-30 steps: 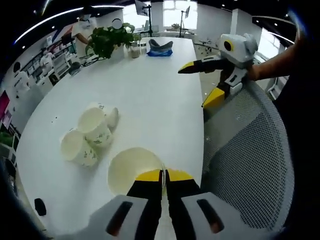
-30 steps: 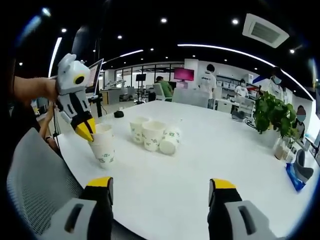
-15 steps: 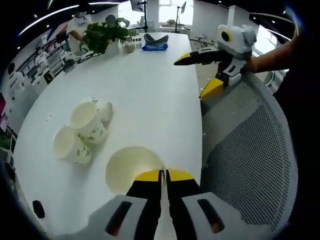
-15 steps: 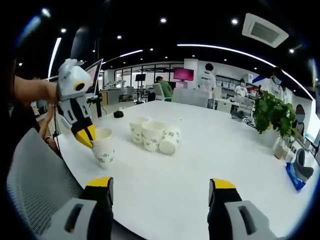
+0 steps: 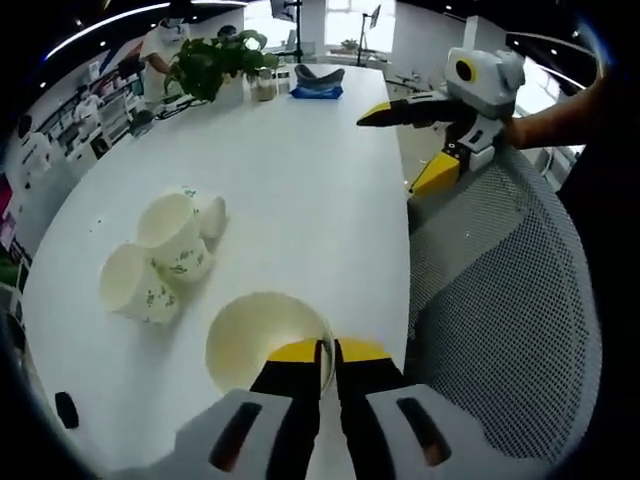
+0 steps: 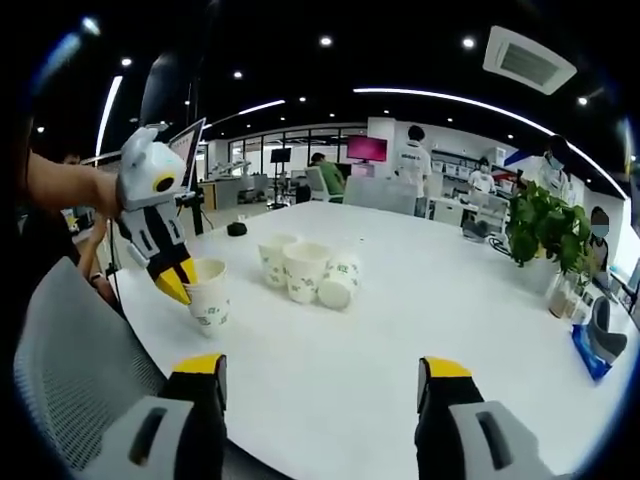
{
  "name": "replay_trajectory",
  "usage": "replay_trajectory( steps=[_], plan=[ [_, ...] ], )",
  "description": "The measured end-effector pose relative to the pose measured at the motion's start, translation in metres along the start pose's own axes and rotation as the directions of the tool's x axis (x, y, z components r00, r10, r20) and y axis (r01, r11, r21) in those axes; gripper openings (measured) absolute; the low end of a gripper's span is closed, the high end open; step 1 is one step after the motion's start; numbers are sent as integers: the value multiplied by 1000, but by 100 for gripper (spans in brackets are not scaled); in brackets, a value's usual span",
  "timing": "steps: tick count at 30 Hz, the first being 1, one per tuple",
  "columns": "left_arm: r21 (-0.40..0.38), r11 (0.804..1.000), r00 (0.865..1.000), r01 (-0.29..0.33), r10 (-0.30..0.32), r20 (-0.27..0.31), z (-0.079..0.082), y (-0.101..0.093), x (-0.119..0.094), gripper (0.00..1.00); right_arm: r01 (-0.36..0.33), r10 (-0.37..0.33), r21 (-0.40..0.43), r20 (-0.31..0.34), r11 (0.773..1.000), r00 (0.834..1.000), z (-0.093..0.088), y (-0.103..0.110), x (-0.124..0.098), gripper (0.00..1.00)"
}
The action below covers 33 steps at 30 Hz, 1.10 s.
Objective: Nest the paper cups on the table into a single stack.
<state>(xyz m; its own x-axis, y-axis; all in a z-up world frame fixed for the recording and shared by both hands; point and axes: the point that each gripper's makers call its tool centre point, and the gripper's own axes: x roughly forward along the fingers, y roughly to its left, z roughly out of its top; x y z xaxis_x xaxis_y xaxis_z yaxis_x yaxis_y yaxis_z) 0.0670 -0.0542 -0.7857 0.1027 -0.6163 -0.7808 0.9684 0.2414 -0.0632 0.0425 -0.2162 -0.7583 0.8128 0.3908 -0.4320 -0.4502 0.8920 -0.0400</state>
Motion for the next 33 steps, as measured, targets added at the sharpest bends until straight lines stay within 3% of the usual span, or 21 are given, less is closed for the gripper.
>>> replay_trajectory(
  steps=[16, 23, 33],
  plan=[
    [-3, 1000, 996, -14, 14, 93, 28, 8, -33, 19, -5, 5, -2, 4, 1000, 1000, -1, -1, 0, 79],
    [5, 996, 985, -88, 86, 147, 44, 34, -52, 21, -2, 2, 0, 11, 1000, 1000, 1, -1, 0, 79],
    [4, 981, 968, -196, 193, 163, 48, 89, -64, 22, 5, -6, 4, 21, 1000, 1000, 2, -2, -1, 80]
  ],
)
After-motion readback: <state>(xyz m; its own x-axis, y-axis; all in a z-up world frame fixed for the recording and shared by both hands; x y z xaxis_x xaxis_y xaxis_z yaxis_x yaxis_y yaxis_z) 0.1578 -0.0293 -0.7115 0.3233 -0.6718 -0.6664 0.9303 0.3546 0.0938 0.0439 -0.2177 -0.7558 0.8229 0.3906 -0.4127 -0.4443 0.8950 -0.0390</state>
